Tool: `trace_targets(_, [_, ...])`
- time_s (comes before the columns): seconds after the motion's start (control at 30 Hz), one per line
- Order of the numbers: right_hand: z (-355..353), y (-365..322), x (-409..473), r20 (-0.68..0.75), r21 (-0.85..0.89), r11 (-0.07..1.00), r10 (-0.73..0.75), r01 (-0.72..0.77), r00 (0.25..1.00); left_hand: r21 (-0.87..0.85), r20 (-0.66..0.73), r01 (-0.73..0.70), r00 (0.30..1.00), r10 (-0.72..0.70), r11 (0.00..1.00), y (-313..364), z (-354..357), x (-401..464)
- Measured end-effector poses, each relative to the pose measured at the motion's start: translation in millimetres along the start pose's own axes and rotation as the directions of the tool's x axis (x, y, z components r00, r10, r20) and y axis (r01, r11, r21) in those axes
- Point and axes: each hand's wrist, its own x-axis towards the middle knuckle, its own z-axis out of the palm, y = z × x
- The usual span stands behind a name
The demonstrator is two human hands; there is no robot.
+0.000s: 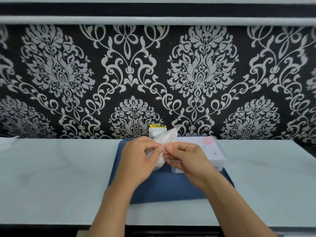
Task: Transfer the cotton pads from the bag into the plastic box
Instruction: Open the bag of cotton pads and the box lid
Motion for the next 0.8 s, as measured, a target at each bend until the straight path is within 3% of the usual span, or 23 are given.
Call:
trace_targets(0.23, [11,2,-3,-0.185,-0.169,0.984,-0.079,0.048,0.98,0.23,-0.094,-0.072,0.991,0.096,0.97,9,11,5])
trace_targets(0.43, [10,10,-9,-0.256,-0.149,0.987,0.019,-0.059,0.967,0.187,-0.413,0.071,0.911,0.013,0.98,-5,-9,15])
trace_targets(0.5, [10,14,-8,-0.229,-0.108,0.989,0.075,-0.101,0.971,0.132,-0.372,0.084,0.928,-0.029,0.988,-8,-11,14])
trace_targets(0.6, [16,18,-8,-0.127,0.106,0.987,0.132,-0.119,0.983,-0.063,-0.169,0.182,0.967,-0.19,0.981,-11,-4,6])
trace_targets(0.7, [26,24,-6,-0.035,0.219,0.963,0.171,-0.159,0.985,-0.032,-0.031,0.234,0.971,-0.235,0.972,-22,-3,0])
trace_targets(0.8, [32,23,-5,-0.007,0.057,0.974,0.222,-0.221,0.975,0.006,-0.05,0.192,0.98,-0.192,0.981,-29,-6,1])
